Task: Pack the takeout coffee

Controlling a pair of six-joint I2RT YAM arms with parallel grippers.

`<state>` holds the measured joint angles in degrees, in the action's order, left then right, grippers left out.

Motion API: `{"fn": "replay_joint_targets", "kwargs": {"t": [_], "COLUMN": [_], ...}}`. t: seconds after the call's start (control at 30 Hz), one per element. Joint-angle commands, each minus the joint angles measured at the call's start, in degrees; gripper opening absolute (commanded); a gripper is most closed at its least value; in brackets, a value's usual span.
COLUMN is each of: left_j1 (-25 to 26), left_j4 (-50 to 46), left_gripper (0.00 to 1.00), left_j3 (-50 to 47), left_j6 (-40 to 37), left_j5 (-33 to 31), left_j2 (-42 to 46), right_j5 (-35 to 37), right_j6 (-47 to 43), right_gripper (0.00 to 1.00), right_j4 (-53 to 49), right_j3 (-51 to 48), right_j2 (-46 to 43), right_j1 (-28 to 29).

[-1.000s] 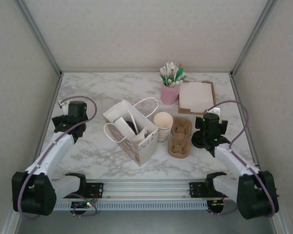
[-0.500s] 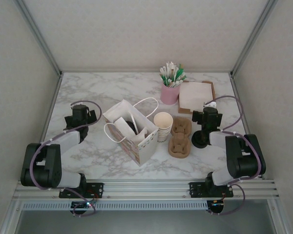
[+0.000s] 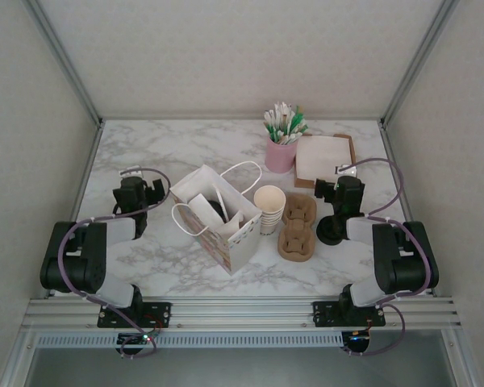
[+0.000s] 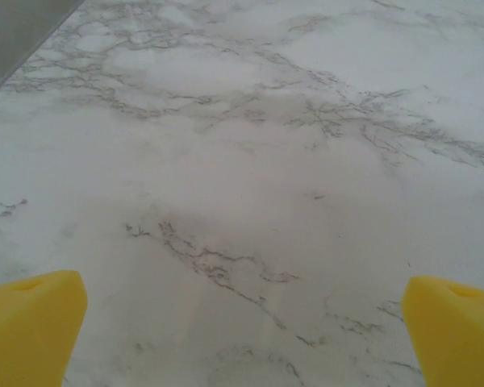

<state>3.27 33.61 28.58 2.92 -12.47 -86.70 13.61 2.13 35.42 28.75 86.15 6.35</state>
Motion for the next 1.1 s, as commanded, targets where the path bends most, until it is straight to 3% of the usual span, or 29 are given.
{"fn": "replay_joint_targets", "kwargs": {"t": [0.0, 0.1, 0.17, 0.2, 0.27, 0.3, 1.07], "left_j1": [-0.4, -0.8, -0.6, -0.7, -0.2, -0.1, 0.4], "left_j4": [4.3, 8.8, 20.1, 13.4, 16.3, 15.3, 15.8], "left_gripper": [1.0, 1.0, 1.0, 1.0, 1.0, 1.0, 1.0], "left_j3": [-0.5, -3.2, -7.0, -5.5, -6.1, -6.0, -6.2], "left_j6": [-0.8, -0.7, -1.8, -1.0, -1.1, -1.1, -1.4], "left_j5": [0.9, 2.6, 3.4, 2.8, 1.5, 1.3, 0.3], "left_j2": [0.6, 0.7, -2.5, -0.8, -1.5, -1.3, -1.5], "right_j5": [-0.2, -0.7, -1.5, -2.5, -4.7, -4.6, -5.9], "right_j6": [-0.4, -0.5, -0.6, -0.6, -1.9, -1.5, -0.9], "right_gripper": [0.99, 0.99, 0.99, 0.99, 0.99, 0.99, 0.99], "right_j4": [2.4, 3.2, 5.8, 8.1, 15.8, 12.5, 12.5], "right_j3": [-0.5, -1.1, -2.5, -3.5, -7.4, -6.7, -6.4], "right_j2": [0.5, 0.3, 0.3, 0.4, 2.7, 1.8, 2.2], "right_j1": [-0.4, -0.3, -0.4, -0.7, -0.7, -0.7, -1.5]}}
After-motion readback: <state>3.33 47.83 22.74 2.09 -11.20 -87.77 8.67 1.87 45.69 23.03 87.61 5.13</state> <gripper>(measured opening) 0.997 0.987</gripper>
